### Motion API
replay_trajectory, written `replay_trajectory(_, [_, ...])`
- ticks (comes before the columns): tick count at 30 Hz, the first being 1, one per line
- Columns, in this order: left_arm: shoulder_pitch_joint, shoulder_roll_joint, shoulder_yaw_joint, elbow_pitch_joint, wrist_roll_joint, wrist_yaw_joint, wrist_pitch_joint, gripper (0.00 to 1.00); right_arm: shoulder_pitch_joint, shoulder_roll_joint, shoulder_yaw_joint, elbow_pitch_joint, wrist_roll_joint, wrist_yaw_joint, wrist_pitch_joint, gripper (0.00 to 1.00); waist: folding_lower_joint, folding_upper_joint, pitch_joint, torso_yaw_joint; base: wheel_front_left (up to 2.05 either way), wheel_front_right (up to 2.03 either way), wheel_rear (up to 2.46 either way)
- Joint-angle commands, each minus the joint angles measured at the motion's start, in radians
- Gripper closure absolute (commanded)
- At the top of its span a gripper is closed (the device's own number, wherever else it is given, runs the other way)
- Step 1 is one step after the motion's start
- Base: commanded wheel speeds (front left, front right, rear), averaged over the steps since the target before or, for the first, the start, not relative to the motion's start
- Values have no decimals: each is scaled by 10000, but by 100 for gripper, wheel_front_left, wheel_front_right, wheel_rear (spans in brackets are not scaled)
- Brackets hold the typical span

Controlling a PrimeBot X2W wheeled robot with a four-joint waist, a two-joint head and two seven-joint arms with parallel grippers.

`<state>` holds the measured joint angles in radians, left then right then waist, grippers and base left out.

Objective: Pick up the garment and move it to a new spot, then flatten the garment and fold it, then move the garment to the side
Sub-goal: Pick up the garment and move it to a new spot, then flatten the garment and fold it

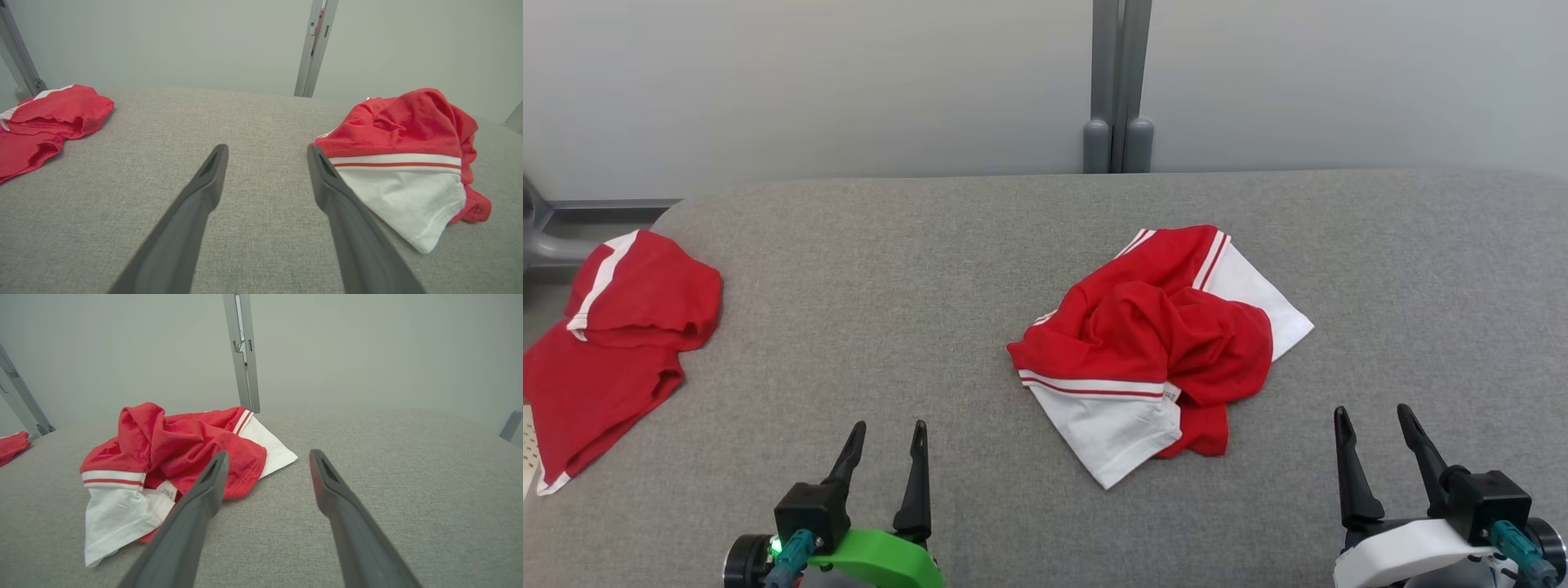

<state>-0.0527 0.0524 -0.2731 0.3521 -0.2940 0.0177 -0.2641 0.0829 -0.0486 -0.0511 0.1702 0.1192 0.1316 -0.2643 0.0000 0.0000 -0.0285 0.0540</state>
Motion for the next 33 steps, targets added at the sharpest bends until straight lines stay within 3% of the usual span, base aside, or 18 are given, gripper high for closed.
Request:
replay_trajectory(1, [127,5,49,-72,102,-55,-4,0,-47,-32,16,-3,36,-17,-3,0,0,0,17,-31,0,0,0])
replay_trajectory(21, [-34,-16,-139,12,125,-4,-4,0,-199,-32,61,-43,-69,-17,-3,0,0,0,178,-188,0,0,0])
replay_trajectory(28, [-520,-10,-1786,666,69,-600,-4,0,-340,-32,225,-51,-71,-17,-3,0,0,0,514,-625,0,0,0])
replay_trajectory(33, [-1393,2,-3201,1688,-312,-714,-1,0,-630,-34,424,-92,-84,-17,-3,0,0,0,1078,-1337,0,0,0])
